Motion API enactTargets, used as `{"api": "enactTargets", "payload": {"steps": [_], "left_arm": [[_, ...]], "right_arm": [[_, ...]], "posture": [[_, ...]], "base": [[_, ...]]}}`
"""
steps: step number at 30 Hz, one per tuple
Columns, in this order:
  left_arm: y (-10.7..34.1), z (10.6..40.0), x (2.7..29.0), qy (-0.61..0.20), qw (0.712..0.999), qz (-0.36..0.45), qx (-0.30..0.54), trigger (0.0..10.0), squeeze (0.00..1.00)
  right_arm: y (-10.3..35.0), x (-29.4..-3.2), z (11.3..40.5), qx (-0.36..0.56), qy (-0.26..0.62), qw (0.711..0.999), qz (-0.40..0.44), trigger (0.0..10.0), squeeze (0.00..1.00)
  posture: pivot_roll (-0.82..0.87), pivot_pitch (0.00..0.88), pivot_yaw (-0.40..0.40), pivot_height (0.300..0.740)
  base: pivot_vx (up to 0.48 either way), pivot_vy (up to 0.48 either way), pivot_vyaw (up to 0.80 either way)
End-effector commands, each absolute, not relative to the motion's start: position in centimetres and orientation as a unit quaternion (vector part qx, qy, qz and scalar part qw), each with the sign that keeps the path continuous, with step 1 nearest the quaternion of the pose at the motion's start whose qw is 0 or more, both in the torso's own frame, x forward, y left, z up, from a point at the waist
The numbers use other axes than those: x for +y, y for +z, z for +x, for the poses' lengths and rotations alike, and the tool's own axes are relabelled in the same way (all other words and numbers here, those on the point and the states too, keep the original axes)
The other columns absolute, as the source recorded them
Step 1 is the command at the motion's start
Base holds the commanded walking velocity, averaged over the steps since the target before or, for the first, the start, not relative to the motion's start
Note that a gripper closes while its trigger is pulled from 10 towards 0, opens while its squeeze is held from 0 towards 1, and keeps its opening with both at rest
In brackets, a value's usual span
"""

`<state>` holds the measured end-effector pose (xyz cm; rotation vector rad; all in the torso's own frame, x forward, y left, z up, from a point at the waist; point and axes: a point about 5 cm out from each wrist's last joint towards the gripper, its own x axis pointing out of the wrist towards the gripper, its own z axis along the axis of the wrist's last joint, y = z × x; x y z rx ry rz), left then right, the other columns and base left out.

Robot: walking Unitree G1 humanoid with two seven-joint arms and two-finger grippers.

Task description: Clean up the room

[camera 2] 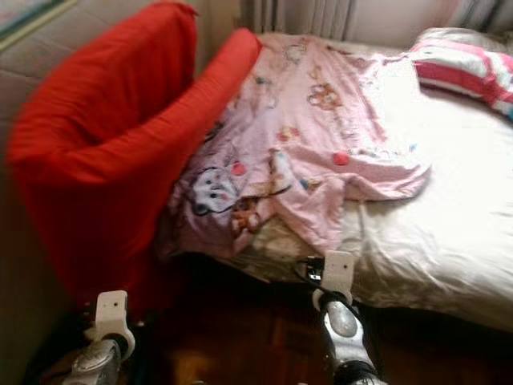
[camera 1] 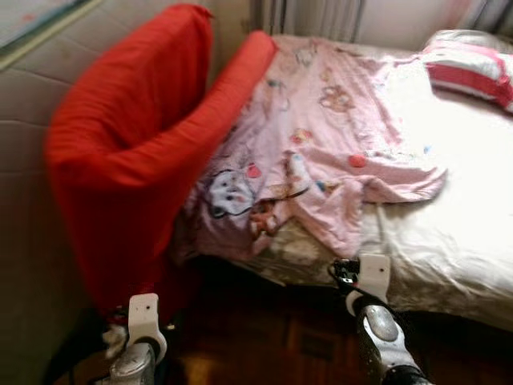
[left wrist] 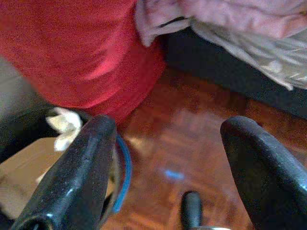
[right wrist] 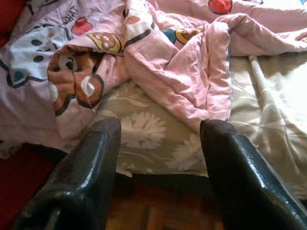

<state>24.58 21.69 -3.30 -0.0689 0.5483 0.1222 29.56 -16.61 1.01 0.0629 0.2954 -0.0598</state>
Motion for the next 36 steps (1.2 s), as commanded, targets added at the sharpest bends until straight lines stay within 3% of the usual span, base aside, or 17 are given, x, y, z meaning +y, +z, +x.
{"api": "enactTargets", "payload": {"steps": [1, 32, 36], "left_arm": [[-3.98, 23.91, 21.12, 0.053, 0.956, -0.039, 0.287, 10.0, 0.00], [-4.43, 23.32, 21.10, 0.046, 0.952, -0.037, 0.300, 10.0, 0.00], [-4.49, 23.24, 21.10, 0.046, 0.952, -0.037, 0.301, 10.0, 0.00]], "right_arm": [[0.30, -17.37, 28.85, 0.162, -0.044, 0.985, 0.033, 10.0, 0.00], [-0.02, -17.50, 28.84, 0.185, -0.064, 0.980, 0.039, 10.0, 0.00], [0.03, -17.50, 28.91, 0.184, -0.063, 0.980, 0.042, 10.0, 0.00]], "posture": [[-0.03, 0.154, 0.029, 0.723], [-0.02, 0.176, 0.026, 0.723], [-0.02, 0.177, 0.025, 0.723]], "base": [[0.000, 0.000, 0.00], [0.000, 0.000, -0.09], [0.000, 0.000, -0.79]]}}
